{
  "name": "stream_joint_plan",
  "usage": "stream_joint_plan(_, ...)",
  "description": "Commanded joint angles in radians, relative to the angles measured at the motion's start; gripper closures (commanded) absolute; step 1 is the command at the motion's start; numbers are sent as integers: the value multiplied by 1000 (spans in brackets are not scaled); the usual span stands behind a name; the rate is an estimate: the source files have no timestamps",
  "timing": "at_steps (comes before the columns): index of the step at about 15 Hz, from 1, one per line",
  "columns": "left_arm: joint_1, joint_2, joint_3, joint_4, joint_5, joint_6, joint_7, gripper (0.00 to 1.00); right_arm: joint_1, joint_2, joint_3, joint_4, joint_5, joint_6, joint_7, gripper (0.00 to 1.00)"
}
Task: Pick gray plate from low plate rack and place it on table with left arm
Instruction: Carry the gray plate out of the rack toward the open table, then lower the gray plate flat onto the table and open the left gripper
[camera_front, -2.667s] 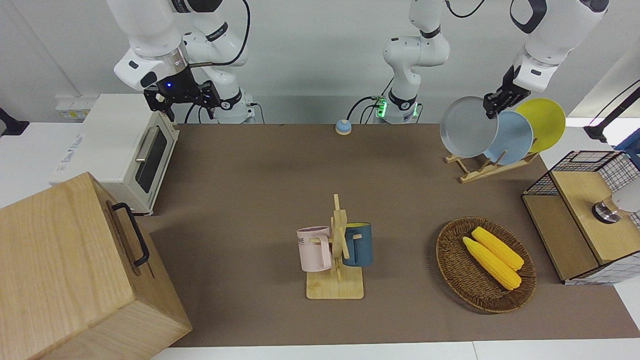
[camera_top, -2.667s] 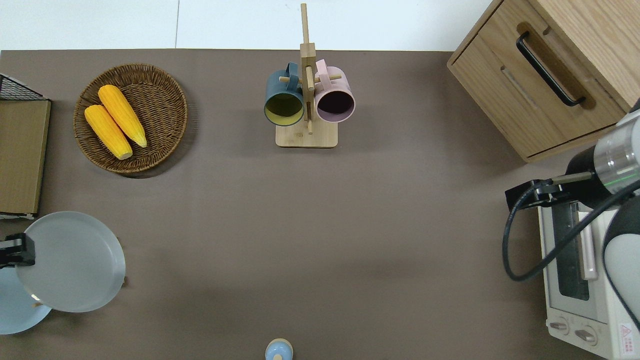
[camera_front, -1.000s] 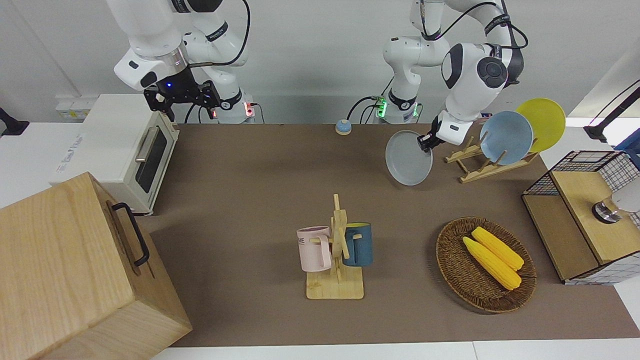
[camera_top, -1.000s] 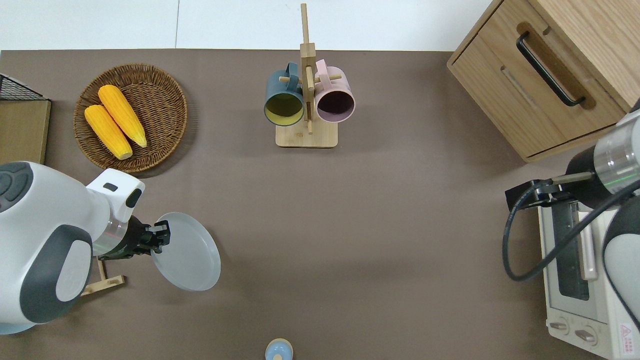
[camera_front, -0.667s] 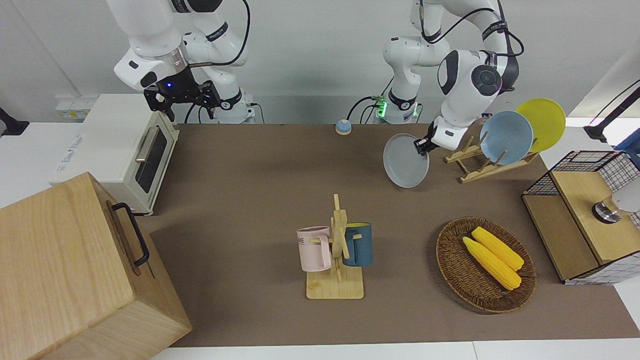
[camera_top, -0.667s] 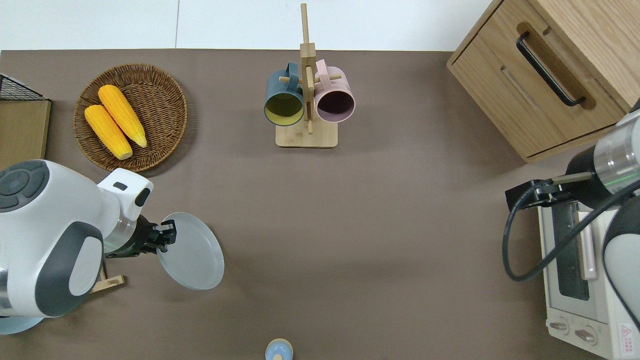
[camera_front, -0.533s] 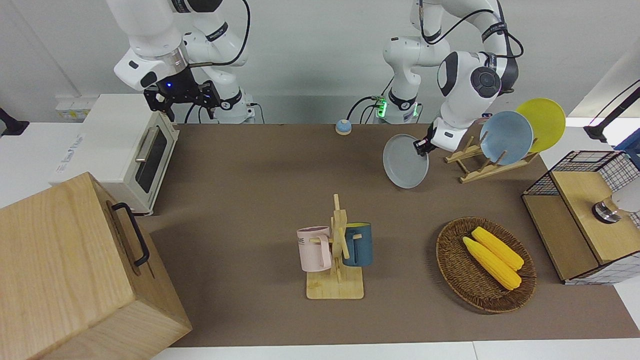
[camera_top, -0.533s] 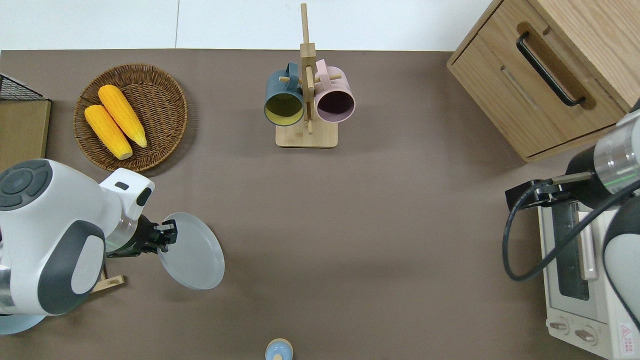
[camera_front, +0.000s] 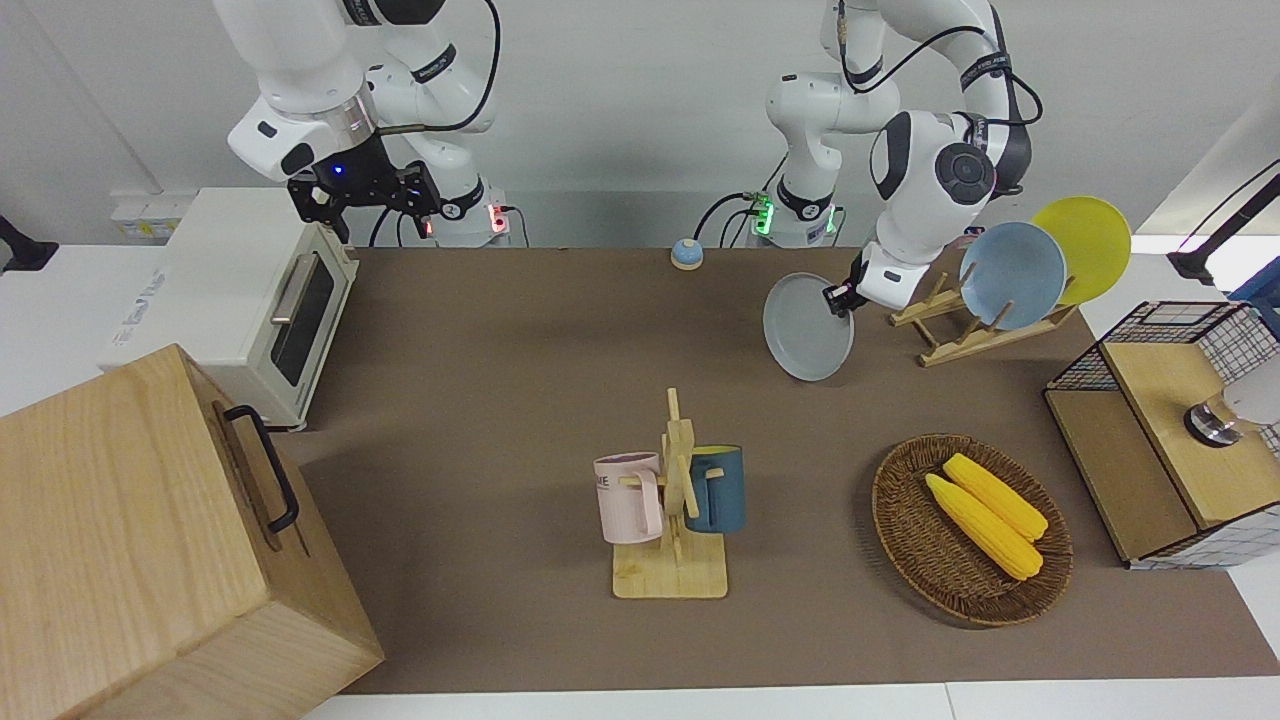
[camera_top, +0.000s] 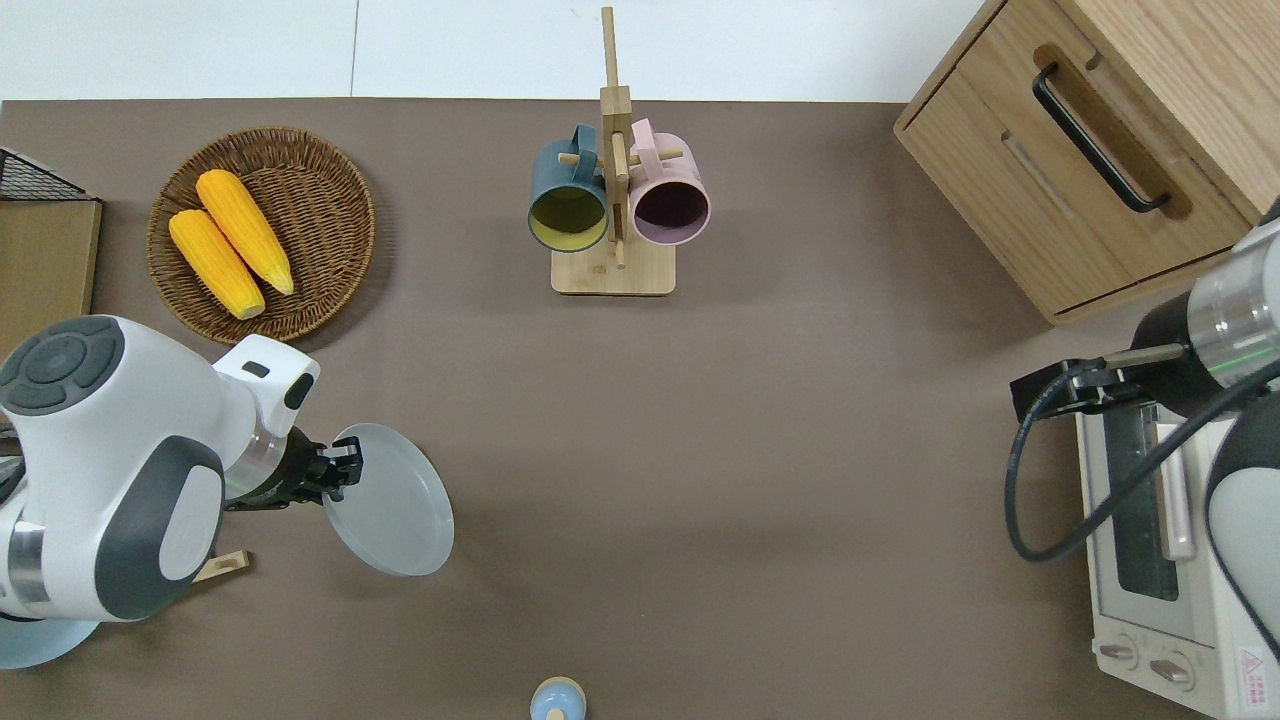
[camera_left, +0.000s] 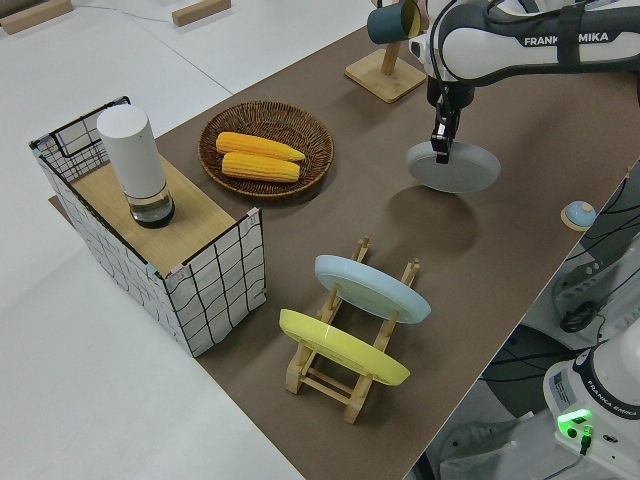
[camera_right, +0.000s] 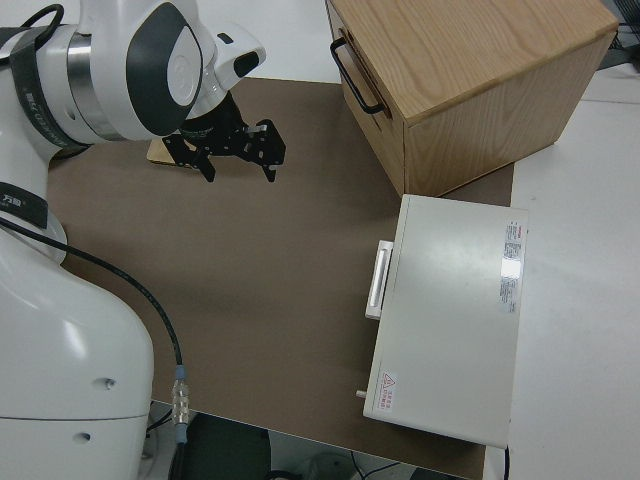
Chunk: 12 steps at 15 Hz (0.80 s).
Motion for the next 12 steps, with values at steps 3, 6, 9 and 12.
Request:
stream_joint_plan(3,-12,-1,3,-10,-1,28,-11,865,-23,-2,21,7,-6,-11,12,17)
stream_joint_plan(6,-12,5,3,-10,-1,30,-11,854,-23,-2,21,7,-6,-11,12,17)
stream_joint_plan(9,-12,5,3,-9,-1,30,-9,604,-23,-2,21,7,-6,-11,12,17)
stream_joint_plan(12,-12,5,3,-7,-1,30,-8,122,-23,-2,20,7,-6,-11,12,17)
